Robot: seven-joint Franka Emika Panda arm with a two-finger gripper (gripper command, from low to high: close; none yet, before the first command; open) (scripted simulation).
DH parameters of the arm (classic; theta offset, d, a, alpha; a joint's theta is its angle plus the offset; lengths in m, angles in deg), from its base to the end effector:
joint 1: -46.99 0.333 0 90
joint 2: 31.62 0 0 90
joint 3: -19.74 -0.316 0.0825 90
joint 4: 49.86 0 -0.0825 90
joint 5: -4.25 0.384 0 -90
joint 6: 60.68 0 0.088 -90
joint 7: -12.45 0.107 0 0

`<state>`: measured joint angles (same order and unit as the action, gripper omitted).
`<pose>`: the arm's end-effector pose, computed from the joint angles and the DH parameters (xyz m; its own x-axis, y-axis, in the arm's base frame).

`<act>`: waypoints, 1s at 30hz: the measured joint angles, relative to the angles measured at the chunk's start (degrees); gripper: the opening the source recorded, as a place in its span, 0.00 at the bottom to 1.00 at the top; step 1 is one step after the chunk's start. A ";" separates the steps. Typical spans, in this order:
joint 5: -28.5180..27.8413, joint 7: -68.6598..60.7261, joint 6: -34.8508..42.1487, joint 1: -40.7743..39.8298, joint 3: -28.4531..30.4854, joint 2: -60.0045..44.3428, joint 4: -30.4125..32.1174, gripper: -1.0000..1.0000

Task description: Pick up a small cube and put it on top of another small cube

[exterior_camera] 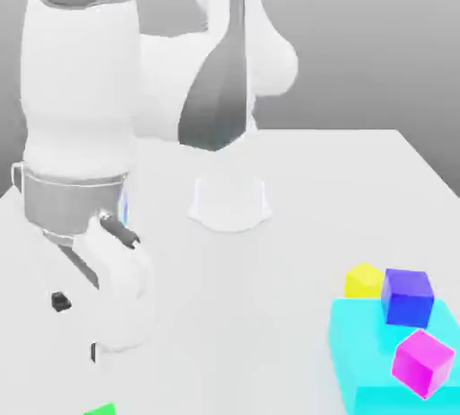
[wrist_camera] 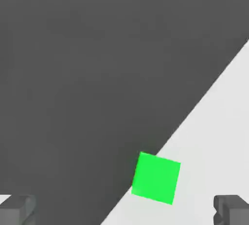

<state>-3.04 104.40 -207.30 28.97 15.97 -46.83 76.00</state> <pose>0.5489 -0.1377 0.2717 -0.1845 -0.9810 0.0594 -0.9792 0.1783 -0.0969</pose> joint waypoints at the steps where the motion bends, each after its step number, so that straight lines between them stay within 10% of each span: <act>1: 0.77 0.85 -0.58 -0.25 0.15 -1.94 -0.17 0.50; 8: 3.72 4.03 -8.05 -1.03 0.81 -16.00 -2.40 0.50; 9: 3.61 4.15 -9.11 -0.92 0.95 -17.41 -2.71 0.00; 20: 4.42 3.43 -3.77 -1.17 0.28 -10.29 -1.01 0.00; 30: 5.01 -11.74 4.78 9.18 -14.73 7.69 8.47 0.00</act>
<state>1.97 92.67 -202.52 38.15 1.24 -39.13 84.46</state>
